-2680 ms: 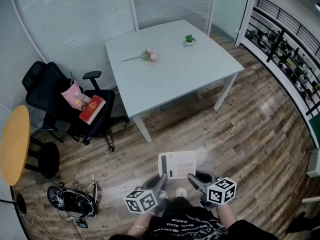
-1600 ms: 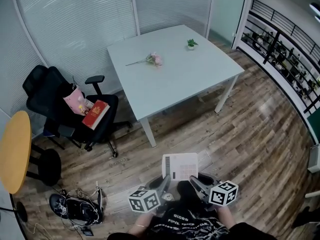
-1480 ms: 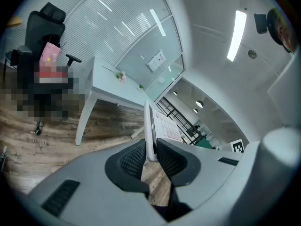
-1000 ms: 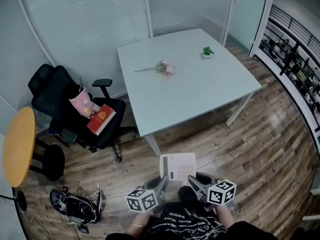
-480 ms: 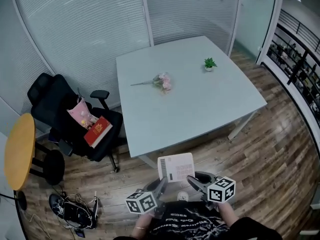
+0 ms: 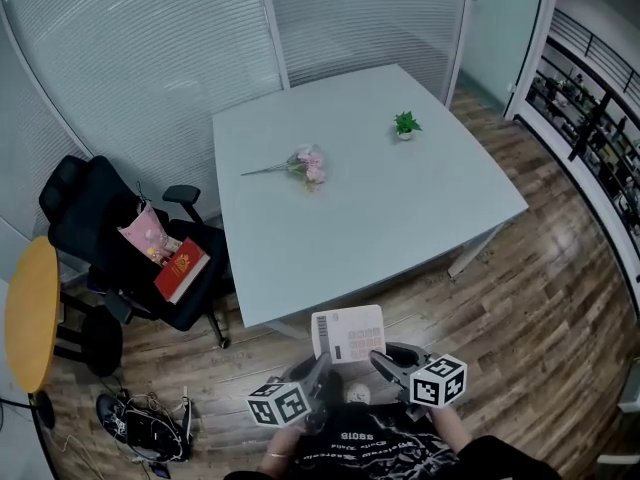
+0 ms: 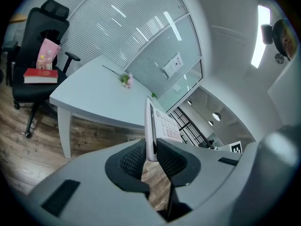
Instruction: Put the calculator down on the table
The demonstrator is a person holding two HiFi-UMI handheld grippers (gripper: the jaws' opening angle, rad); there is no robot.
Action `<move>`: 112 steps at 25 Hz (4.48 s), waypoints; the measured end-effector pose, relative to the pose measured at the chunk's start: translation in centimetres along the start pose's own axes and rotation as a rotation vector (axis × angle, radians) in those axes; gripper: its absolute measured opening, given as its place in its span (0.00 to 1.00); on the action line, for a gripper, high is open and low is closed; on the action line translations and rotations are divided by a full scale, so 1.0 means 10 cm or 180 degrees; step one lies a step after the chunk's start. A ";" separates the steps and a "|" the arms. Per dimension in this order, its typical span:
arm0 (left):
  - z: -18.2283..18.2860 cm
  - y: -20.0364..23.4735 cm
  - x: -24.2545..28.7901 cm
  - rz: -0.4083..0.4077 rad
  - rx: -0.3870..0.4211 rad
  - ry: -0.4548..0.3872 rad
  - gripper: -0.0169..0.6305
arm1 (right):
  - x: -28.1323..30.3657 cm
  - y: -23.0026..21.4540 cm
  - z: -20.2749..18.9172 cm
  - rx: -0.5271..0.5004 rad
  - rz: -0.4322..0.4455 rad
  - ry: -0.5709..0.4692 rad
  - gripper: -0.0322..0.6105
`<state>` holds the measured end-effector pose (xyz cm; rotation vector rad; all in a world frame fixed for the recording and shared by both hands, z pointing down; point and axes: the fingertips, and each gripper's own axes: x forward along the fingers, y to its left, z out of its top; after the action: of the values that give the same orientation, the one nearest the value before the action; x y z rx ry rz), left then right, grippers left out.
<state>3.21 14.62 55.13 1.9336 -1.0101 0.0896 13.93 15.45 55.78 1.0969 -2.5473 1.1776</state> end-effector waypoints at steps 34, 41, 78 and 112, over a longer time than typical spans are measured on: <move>2.08 1.04 1.42 -0.0333 0.0223 0.0280 0.15 | 1.81 -0.87 1.60 0.0128 -0.0550 -0.0030 0.26; 2.29 1.21 1.40 -0.0073 0.0119 0.0064 0.15 | 2.10 -0.88 1.78 -0.0033 -0.0362 0.0173 0.26; 3.01 2.32 1.75 0.1152 -0.0404 -0.0453 0.16 | 3.81 -1.42 2.28 -0.0370 0.0114 0.1372 0.28; 3.17 2.13 1.89 0.1365 0.0018 -0.0498 0.51 | 3.77 -1.39 2.53 -0.0946 -0.0157 0.0932 0.71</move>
<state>-8.98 -25.95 60.03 1.7204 -1.5192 0.1855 0.10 -29.64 61.63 0.8440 -2.3553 0.8401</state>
